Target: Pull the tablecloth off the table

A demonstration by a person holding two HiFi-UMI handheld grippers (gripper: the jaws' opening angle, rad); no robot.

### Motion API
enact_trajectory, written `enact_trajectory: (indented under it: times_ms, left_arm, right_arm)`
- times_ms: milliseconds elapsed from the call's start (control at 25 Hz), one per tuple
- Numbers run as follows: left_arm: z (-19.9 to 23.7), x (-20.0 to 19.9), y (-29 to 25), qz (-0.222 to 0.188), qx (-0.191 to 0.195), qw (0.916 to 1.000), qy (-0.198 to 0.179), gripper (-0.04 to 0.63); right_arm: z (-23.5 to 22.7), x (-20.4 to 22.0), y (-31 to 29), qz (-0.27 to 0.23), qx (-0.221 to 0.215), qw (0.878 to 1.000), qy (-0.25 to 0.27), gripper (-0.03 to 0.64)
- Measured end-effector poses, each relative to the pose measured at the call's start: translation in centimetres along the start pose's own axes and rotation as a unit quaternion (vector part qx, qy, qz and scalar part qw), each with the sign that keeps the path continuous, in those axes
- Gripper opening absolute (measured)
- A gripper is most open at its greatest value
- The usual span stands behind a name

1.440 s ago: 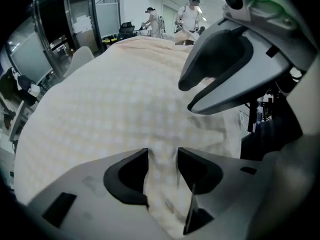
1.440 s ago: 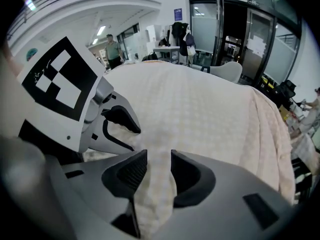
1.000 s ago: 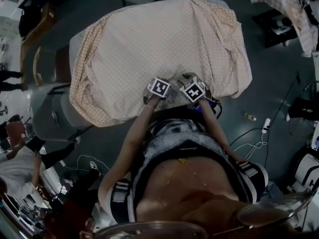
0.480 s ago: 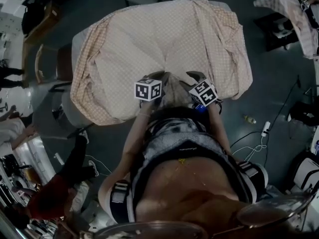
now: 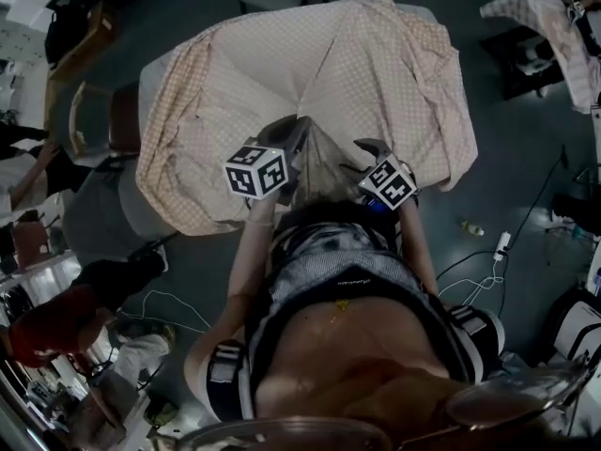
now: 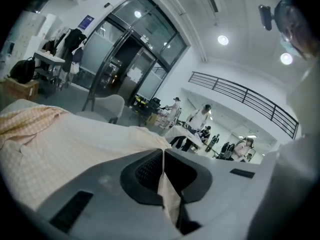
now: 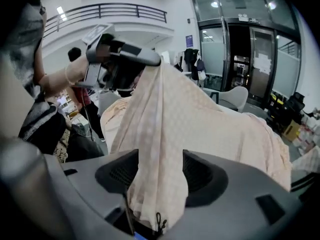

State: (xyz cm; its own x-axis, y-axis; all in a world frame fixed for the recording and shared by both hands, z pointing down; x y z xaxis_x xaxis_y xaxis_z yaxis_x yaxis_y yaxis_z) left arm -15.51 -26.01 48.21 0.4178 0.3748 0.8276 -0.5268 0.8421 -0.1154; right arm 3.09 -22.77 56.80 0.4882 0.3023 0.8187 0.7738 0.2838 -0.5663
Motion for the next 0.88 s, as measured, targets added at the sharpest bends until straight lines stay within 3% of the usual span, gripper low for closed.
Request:
enact_trajectory:
  times_ms: [160, 320, 440, 600, 680, 760, 880]
  left_arm:
    - [-1.9, -3.2, 0.3, -0.044, 0.019, 0.9988, 0.005, 0.006]
    - [-3.5, -6.4, 1.1, -0.088, 0.042, 0.9952, 0.005, 0.006]
    - [-4.7, -7.7, 1.8, -0.099, 0.057, 0.9935, -0.006, 0.006]
    - [-5.6, -9.3, 2.7, -0.115, 0.063, 0.9911, -0.02, 0.006]
    - [-5.8, -10.0, 3.1, -0.121, 0.069, 0.9897, -0.034, 0.006]
    - [-5.7, -10.5, 3.7, -0.124, 0.069, 0.9883, -0.055, 0.006]
    - [-5.0, -11.0, 5.0, -0.122, 0.065, 0.9869, -0.083, 0.006]
  right_arm:
    - [0.7, 1.2, -1.1, 0.038, 0.015, 0.999, 0.035, 0.305]
    - [0.4, 2.0, -2.1, 0.064, 0.067, 0.994, 0.062, 0.304]
    - [-0.2, 1.6, -2.3, 0.031, 0.084, 0.996, -0.005, 0.304]
    - [-0.7, 0.2, -1.9, -0.01, 0.051, 0.997, -0.06, 0.292]
    - [-0.5, -0.6, -1.5, -0.034, 0.03, 0.997, -0.066, 0.098]
    - [-0.5, -1.4, -1.0, -0.071, 0.011, 0.992, -0.104, 0.067]
    - [-1.2, -2.5, 0.6, -0.14, -0.004, 0.972, -0.187, 0.063]
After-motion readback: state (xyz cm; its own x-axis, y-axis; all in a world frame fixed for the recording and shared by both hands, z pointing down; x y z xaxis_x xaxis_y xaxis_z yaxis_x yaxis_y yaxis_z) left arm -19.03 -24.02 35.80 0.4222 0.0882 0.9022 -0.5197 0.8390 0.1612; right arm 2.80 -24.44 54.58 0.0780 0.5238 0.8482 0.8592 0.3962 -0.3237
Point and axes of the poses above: the fingertips, and each gripper's own axes: y backward along the fingers, z to its left, x out of its underside, the point moved 7 cm from there along y, backward along the fingers, and after that the axes turned 15 degrees about -z, right-handed, at the moved point
